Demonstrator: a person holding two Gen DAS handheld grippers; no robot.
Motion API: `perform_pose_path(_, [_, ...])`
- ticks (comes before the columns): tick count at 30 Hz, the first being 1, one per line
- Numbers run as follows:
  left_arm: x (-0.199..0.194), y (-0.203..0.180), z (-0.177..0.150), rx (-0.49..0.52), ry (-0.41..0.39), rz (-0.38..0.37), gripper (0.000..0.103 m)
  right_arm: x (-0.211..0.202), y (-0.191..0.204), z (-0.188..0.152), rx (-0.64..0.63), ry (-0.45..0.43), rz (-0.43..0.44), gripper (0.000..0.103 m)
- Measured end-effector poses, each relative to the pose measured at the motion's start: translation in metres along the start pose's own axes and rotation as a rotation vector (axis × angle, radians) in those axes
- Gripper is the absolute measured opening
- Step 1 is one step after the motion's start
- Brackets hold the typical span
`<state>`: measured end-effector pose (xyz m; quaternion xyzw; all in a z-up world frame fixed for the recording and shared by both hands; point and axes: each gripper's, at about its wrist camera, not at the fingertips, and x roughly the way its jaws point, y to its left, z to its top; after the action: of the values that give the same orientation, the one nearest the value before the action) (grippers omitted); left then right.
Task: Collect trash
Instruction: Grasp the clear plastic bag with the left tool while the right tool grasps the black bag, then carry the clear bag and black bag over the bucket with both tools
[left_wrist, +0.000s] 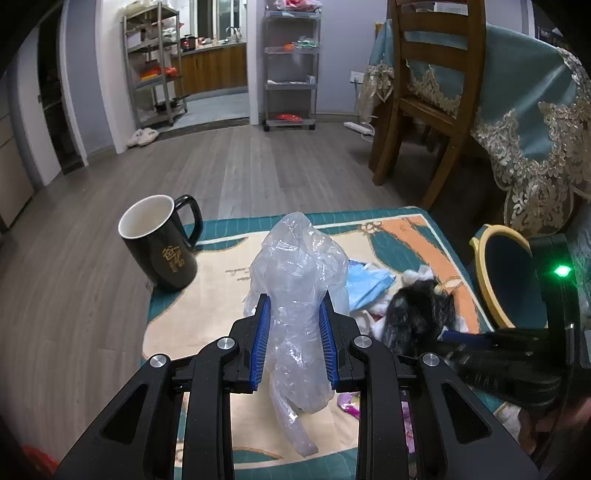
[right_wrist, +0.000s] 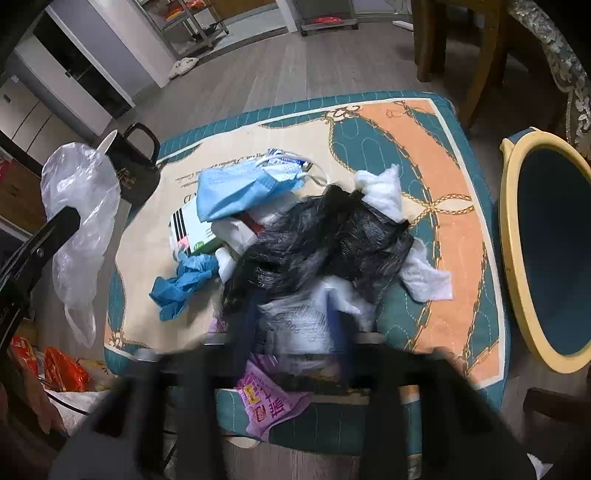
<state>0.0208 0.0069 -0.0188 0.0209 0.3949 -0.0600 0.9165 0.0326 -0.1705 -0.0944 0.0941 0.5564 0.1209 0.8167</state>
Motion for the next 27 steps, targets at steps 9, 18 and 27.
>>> perform_pose_path(9, [-0.006, -0.001, 0.004, 0.004, -0.026, 0.001, 0.027, -0.046, -0.009, 0.010, 0.045, -0.136, 0.015, 0.010])
perform_pose_path(18, [-0.012, -0.016, 0.020, -0.016, -0.064, -0.053, 0.027, -0.088, -0.022, 0.018, 0.037, -0.236, 0.007, 0.010])
perform_pose_path(27, [-0.012, -0.065, 0.044, 0.016, -0.101, -0.134, 0.027, -0.122, -0.065, 0.017, 0.105, -0.310, -0.040, 0.010])
